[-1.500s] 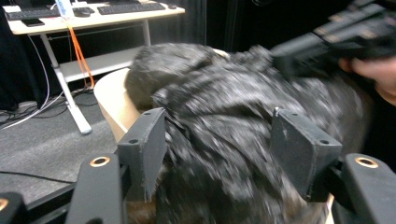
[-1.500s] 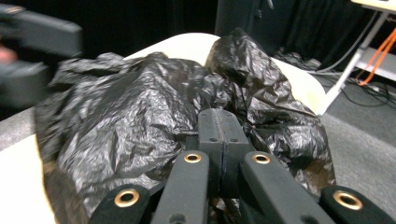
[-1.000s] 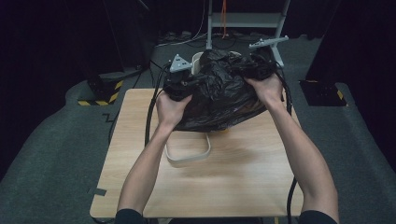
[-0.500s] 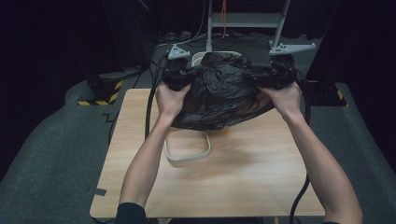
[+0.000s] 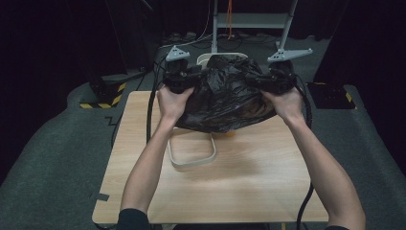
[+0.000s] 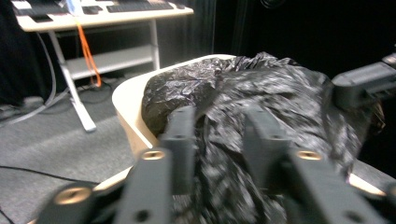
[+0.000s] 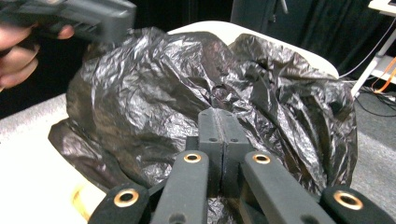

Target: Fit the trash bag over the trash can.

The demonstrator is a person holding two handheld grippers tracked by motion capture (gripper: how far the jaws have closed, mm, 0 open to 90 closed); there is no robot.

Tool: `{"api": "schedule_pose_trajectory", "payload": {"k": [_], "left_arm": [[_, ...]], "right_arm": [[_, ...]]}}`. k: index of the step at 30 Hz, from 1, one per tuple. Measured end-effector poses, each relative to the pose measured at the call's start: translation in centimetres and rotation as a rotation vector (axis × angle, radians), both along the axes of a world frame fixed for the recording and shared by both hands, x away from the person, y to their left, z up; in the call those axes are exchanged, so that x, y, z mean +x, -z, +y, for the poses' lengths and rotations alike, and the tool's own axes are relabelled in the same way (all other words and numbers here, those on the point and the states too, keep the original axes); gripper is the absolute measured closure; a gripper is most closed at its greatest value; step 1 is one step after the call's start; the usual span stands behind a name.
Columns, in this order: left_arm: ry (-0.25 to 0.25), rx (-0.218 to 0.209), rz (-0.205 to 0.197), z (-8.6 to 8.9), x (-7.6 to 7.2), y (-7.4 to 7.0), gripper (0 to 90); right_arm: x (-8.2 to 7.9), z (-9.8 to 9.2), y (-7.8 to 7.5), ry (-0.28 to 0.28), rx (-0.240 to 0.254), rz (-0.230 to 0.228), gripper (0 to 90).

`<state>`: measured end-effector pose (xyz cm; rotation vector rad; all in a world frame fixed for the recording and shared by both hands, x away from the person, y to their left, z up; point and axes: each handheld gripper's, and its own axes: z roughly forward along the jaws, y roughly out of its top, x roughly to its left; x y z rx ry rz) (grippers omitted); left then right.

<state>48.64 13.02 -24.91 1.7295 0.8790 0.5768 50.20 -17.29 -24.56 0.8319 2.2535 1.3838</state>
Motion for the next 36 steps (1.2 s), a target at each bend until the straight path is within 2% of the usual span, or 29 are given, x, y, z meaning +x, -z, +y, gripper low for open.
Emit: {"api": "schedule_pose_trajectory", "payload": {"k": [3,5,9,10,12,14,15,16,19,25,28,29,34,36], "left_arm": [[0.001,-0.004,-0.01,0.5,-1.4,0.2,48.4],[0.011,0.006,-0.002,0.6,-2.1,0.6,41.7],[0.006,0.027,0.004,0.5,-2.7,1.3,36.6],[0.0,0.043,0.006,0.4,-2.9,1.6,36.5],[-0.017,0.078,0.002,0.2,-3.1,2.3,40.4],[-0.026,0.094,-0.001,0.1,-3.2,2.6,51.6],[-0.029,0.109,-0.012,0.1,-3.2,2.7,51.6],[-0.017,0.106,-0.016,0.0,-3.2,2.6,65.3],[-0.009,0.1,-0.031,0.1,-3.3,2.1,78.0],[-0.006,0.083,-0.041,0.9,-3.0,0.2,86.5],[-0.004,0.028,-0.006,1.6,-1.8,-0.6,88.6],[-0.004,0.028,-0.006,1.6,-1.8,-0.6,89.2],[-0.046,0.042,0.038,1.3,0.8,-0.7,89.8],[-0.053,0.041,0.058,1.1,1.7,-0.4,89.8]], "right_arm": [[0.1,0.3,-0.4,0.015,0.006,0.0,90.0],[0.3,0.5,-0.6,0.026,0.006,0.004,90.0],[0.8,0.8,-0.9,0.041,0.019,0.012,90.0],[1.1,0.9,-1.1,0.054,0.03,0.015,90.0],[1.4,1.0,-1.2,0.065,0.037,0.017,90.0],[1.7,1.1,-1.4,0.076,0.037,0.02,90.0],[1.7,1.1,-1.4,0.076,0.037,0.02,90.0],[2.0,1.2,-1.5,0.084,0.037,0.019,90.0],[2.3,1.2,-1.7,0.092,0.041,0.018,90.0],[3.1,1.3,-2.3,0.113,0.02,0.005,89.9],[3.8,1.3,-2.8,0.132,0.02,-0.003,89.9],[4.1,1.4,-2.9,0.137,0.021,-0.006,89.9],[5.2,2.1,-2.3,0.16,-0.011,0.005,89.8],[5.6,2.1,-1.8,0.161,-0.006,0.026,83.8]]}}
